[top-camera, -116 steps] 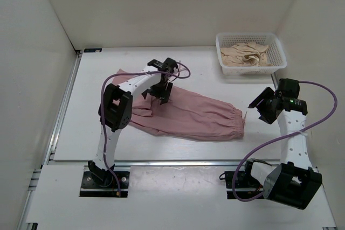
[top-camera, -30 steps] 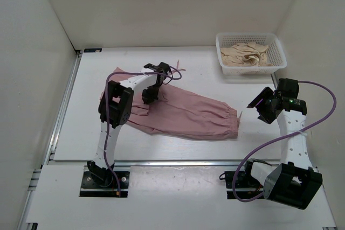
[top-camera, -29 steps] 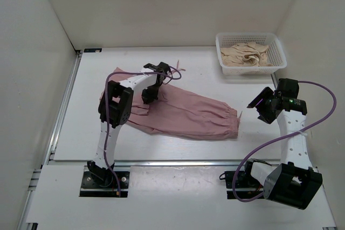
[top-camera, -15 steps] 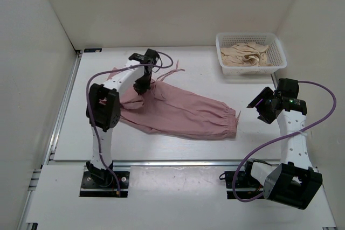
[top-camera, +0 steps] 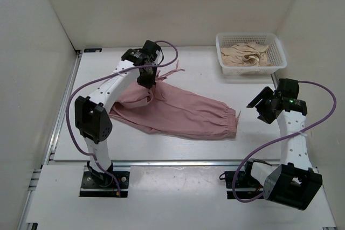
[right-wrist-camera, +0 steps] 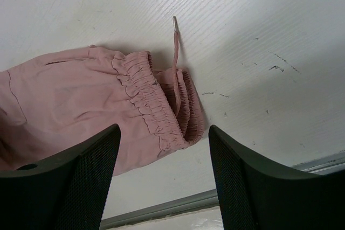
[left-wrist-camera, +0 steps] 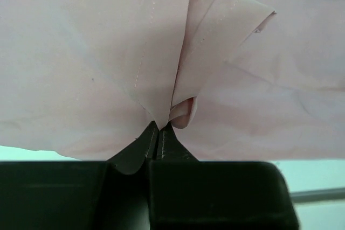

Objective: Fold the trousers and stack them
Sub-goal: Fold the trousers

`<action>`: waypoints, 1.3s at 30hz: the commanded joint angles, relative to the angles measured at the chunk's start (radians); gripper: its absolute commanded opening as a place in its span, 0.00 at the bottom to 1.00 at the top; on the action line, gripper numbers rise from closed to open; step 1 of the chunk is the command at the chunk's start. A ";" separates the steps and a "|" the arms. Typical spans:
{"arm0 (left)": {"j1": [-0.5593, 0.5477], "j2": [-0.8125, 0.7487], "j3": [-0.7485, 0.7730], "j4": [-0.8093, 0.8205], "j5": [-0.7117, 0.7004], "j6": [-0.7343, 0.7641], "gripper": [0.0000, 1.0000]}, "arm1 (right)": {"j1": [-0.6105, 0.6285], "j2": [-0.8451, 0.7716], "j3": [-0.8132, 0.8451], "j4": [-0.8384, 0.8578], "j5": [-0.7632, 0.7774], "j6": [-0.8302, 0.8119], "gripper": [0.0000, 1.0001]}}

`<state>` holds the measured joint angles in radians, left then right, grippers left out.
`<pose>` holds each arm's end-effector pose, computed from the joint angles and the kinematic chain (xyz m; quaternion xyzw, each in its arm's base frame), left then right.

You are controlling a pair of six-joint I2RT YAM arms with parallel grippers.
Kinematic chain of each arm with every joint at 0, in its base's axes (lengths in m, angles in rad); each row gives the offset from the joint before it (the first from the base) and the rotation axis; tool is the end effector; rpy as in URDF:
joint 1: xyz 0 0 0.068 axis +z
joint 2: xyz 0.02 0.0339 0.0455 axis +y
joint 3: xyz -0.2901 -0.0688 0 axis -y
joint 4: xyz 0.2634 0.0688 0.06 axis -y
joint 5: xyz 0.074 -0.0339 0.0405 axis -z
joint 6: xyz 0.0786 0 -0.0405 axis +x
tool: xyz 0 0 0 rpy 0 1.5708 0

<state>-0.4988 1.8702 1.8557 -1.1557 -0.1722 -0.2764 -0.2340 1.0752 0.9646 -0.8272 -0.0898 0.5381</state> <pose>0.3831 -0.1933 0.3074 0.0913 0.9722 0.0031 0.2154 0.2356 -0.0489 0.2765 0.3445 0.8848 0.0893 0.3009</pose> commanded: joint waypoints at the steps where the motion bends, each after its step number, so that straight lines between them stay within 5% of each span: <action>1: -0.032 -0.062 -0.062 0.031 0.086 -0.035 0.10 | 0.005 -0.024 -0.004 0.026 -0.019 -0.021 0.72; 9: -0.154 0.013 -0.108 0.062 0.119 -0.084 0.10 | 0.005 -0.024 -0.004 0.026 -0.019 -0.021 0.72; 11: -0.178 0.059 -0.108 0.053 0.128 -0.084 0.43 | 0.005 -0.024 -0.004 0.026 -0.019 -0.021 0.72; 13: -0.188 0.086 -0.087 0.013 0.105 -0.093 0.95 | 0.005 -0.024 -0.004 0.026 -0.019 -0.021 0.72; 14: -0.188 0.086 -0.070 -0.005 0.087 -0.093 1.00 | 0.005 -0.024 -0.004 0.016 -0.019 -0.021 0.72; 17: -0.158 0.072 0.049 -0.082 0.001 -0.069 1.00 | 0.005 -0.024 0.005 0.016 -0.019 -0.021 0.72; 21: -0.025 -0.012 0.123 -0.098 -0.003 -0.058 0.59 | 0.005 -0.024 0.005 0.016 -0.010 -0.021 0.72; 22: 0.055 -0.034 0.097 -0.085 0.020 -0.058 0.41 | 0.005 -0.024 0.005 0.016 -0.010 -0.021 0.72; 23: 0.099 -0.075 0.071 -0.069 0.040 -0.058 0.37 | 0.005 -0.024 0.005 0.016 -0.010 -0.021 0.72; 31: 0.515 -0.135 -0.302 0.224 0.416 -0.064 0.50 | 0.015 -0.034 0.005 0.016 -0.010 -0.021 0.72; 39: 0.563 -0.049 -0.445 0.225 0.387 -0.035 0.42 | 0.015 -0.034 0.005 0.007 0.011 -0.030 0.72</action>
<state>0.0536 1.8538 1.4593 -0.9501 0.1650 -0.3305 -0.2268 1.0595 0.9646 -0.8276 -0.0879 0.5308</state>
